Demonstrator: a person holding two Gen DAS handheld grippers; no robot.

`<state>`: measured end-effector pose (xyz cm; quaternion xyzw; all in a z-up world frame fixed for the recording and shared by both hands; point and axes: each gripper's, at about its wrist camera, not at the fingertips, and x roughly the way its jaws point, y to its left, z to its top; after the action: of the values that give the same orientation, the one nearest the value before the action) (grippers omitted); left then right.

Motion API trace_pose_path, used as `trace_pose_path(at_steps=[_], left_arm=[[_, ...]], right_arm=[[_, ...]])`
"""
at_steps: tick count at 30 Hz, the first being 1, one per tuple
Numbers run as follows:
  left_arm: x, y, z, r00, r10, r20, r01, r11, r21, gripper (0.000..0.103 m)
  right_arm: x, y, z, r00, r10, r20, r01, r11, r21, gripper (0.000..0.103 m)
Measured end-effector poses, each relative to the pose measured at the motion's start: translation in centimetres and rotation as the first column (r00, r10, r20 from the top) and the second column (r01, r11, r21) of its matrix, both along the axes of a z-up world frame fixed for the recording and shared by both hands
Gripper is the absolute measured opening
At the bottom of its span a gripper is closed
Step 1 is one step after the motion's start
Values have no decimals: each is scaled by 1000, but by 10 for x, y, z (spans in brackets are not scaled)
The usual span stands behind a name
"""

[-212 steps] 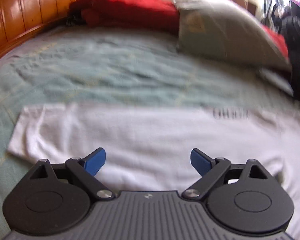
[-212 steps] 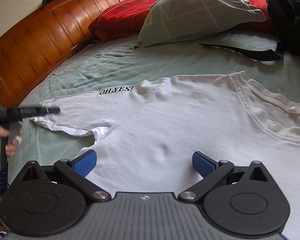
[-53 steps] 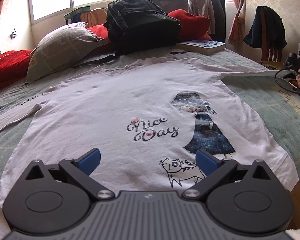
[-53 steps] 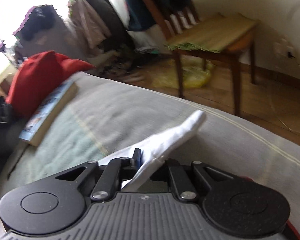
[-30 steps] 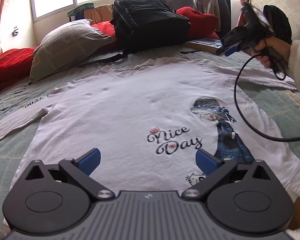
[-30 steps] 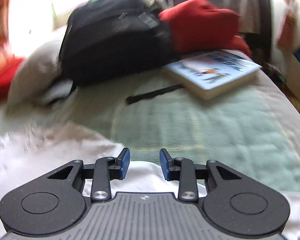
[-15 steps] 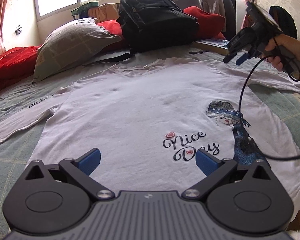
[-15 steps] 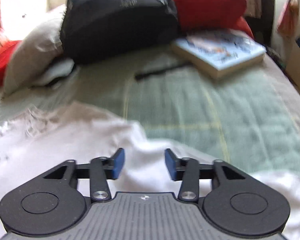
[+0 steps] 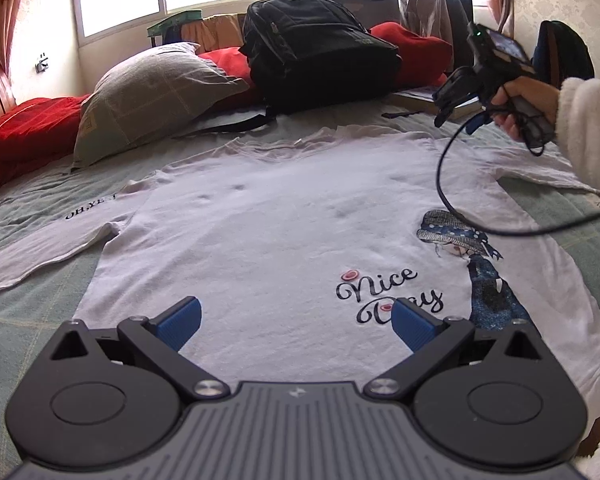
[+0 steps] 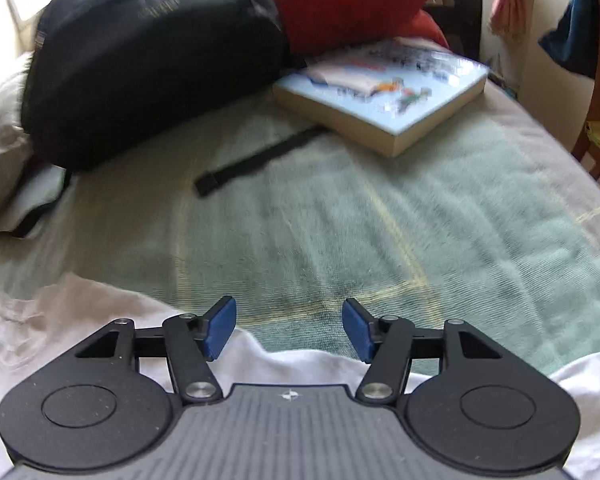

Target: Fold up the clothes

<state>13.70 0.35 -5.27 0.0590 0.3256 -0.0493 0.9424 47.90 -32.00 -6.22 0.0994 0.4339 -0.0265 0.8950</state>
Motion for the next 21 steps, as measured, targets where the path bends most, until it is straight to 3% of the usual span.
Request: trace_pose_path(at_steps=[5,9,10,12,15,19,21], left_arm=[[4,2,-5,1000,7,-15,-7,1000,-1,101],[5,0,-8,1000,2,-25,-2,1000,-1,101],[5,0,-8,1000,1,-25,-1,1000,1,101],[5,-1,-7,1000,1,-24,0,1000,2,101],[4,-2,-6,1000,2,-21,-1,1000,3,101],[1,-4,-4,1000,-3,-14,3,1000,9,101],[-2,-6,-2,1000,-8,-9,8,1000,14,101]], right_arm=[[-37,2,19,998,22,-56,-26,996,-82,82],[-54,-6,-8,985,-26,-169,8,995,-104,85],[-53,-9,-15,986,-39,-164,22,994,-104,87],[-52,-17,-30,987,-65,-148,51,994,-100,103],[-44,-32,-33,988,-114,-104,109,993,-54,103],[-29,-43,-32,991,-112,-67,106,990,-93,103],[-31,-59,-26,990,-127,-63,125,991,-41,99]])
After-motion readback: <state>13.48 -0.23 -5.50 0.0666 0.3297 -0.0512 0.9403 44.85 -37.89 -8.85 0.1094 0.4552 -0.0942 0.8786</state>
